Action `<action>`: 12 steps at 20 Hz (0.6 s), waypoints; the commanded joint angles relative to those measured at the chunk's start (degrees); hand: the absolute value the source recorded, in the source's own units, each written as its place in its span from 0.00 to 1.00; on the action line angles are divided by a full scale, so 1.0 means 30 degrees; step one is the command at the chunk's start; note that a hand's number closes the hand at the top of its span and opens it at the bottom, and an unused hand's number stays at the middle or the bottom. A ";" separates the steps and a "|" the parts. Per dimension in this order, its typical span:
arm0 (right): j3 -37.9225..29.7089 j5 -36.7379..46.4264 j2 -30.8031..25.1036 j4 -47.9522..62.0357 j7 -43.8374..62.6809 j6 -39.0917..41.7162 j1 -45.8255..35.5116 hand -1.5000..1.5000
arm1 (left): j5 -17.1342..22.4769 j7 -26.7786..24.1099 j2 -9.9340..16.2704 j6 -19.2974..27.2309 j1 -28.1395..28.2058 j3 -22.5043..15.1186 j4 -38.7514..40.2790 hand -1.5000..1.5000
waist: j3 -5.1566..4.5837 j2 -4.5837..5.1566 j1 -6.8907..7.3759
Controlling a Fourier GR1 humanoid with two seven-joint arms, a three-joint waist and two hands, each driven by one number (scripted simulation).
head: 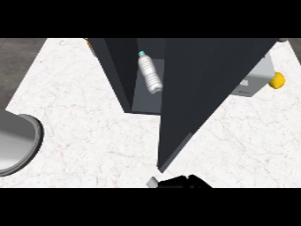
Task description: Pick up the bottled water, place it into the cabinet and close the cabinet
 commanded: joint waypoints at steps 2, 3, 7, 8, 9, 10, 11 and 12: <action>-0.0855 -0.2522 0.0829 0.1553 0.2727 -0.3122 -0.5817 1.00 | 0.1483 -0.0288 0.0213 -0.1910 0.1701 0.1928 -0.0333 0.00 | 0.0002 -0.0024 -0.0090; -0.1564 -0.3211 0.0835 0.2342 0.2159 -0.3258 -0.6451 1.00 | 0.2231 -0.0174 0.0100 -0.1822 0.1792 0.2683 -0.0285 0.00 | 0.0019 -0.0016 -0.0317; -0.4011 -0.5777 0.0851 0.5555 0.1377 -0.3427 -0.9385 1.00 | 0.2844 0.0053 0.0133 -0.2980 0.2038 0.3501 0.0423 0.00 | 0.0035 0.0018 -0.0529; -0.5143 -0.6620 0.0854 0.5216 0.3107 -0.3539 -1.0964 1.00 | 0.2686 -0.0184 0.0041 -0.3816 0.2413 0.3466 0.0837 0.00 | 0.0021 -0.0009 -0.0438; -0.4462 -0.6955 0.0855 0.5645 0.1503 -0.3684 -1.0061 1.00 | 0.3195 0.0066 -0.0048 -0.3363 0.1674 0.4088 0.1136 0.00 | 0.0035 -0.0013 -0.0764; -0.6002 -0.7587 0.0857 0.6849 0.1429 -0.2960 -1.0946 1.00 | 0.3337 0.0033 0.0019 -0.4410 0.2994 0.4357 0.0638 0.00 | 0.0040 -0.0010 -0.0505; -0.5869 -0.7509 0.0858 0.7848 0.0484 -0.2697 -1.0914 1.00 | 0.4395 -0.0187 0.0250 -0.5218 0.2808 0.5447 0.1298 0.00 | 0.0037 -0.0016 -0.0557; -0.7288 -0.8108 0.0859 0.7643 0.2047 -0.2611 -1.2300 1.00 | 0.4719 0.0018 0.0369 -0.5185 0.2388 0.5620 0.1877 0.00 | 0.0031 -0.0014 -0.0701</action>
